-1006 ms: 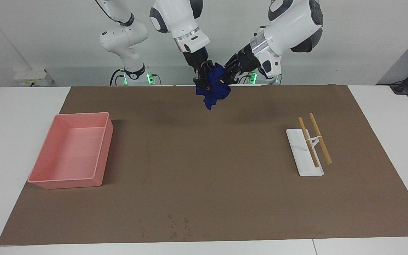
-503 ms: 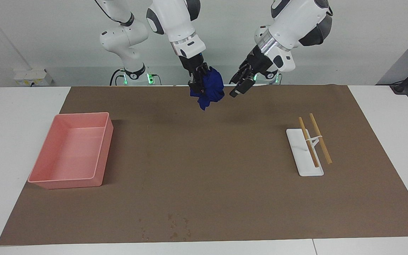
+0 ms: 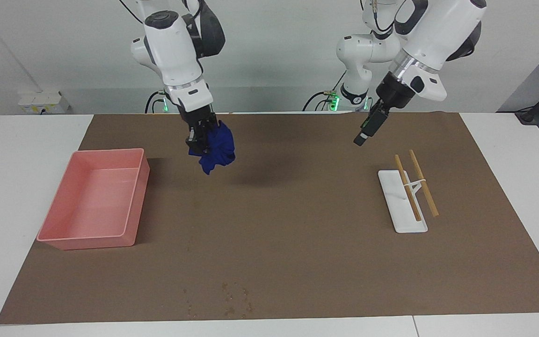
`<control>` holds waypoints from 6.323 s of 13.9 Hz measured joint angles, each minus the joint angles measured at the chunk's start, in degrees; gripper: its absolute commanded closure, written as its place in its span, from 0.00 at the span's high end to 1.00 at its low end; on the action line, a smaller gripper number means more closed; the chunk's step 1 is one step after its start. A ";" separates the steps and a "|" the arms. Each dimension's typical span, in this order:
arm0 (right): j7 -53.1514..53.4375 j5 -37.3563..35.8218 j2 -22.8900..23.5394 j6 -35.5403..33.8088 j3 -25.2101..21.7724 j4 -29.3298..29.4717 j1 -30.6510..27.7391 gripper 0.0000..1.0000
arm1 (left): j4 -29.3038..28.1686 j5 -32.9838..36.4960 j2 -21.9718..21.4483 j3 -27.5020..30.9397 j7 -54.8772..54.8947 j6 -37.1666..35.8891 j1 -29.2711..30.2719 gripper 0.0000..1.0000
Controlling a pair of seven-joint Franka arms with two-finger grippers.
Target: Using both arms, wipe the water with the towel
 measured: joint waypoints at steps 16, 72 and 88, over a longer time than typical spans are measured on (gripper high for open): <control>0.24 -4.59 16.56 24.41 0.10 -5.93 -4.05 0.00 | 2.06 14.92 -0.14 2.13 47.21 -15.83 1.79 1.00; 25.10 -4.59 7.07 39.00 0.72 -31.42 -2.85 0.00 | 1.63 14.69 -0.16 5.76 51.37 -16.64 1.78 1.00; 35.51 2.18 2.64 16.24 0.81 -29.73 0.21 0.00 | 1.63 14.69 -0.16 5.76 51.37 -16.64 1.78 1.00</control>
